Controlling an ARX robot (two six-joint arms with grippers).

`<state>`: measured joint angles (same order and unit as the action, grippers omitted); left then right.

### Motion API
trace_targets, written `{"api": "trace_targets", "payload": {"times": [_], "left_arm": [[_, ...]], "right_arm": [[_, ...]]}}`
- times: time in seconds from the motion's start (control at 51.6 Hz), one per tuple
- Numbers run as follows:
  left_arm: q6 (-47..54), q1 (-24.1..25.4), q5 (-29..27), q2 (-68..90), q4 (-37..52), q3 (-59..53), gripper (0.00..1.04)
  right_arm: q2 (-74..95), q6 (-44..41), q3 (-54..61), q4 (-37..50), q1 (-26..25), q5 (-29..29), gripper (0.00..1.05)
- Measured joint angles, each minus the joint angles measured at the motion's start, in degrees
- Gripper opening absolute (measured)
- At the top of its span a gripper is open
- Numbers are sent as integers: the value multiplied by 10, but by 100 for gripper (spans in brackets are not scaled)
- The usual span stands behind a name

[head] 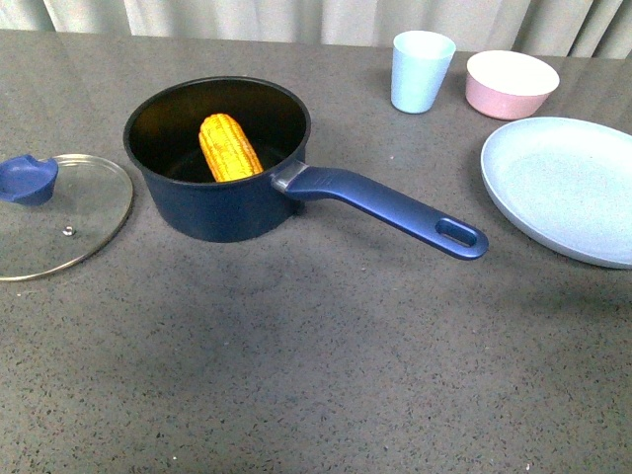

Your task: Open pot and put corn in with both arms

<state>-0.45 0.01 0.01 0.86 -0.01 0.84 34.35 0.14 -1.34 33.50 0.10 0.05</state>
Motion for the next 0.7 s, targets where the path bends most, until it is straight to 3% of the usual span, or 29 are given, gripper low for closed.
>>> {"api": "trace_targets", "payload": {"times": [0.698], "left_arm": [[0, 0, 0, 0, 0, 0, 96]], "right_arm": [[-177, 0, 0, -168, 0, -1, 2]]}}
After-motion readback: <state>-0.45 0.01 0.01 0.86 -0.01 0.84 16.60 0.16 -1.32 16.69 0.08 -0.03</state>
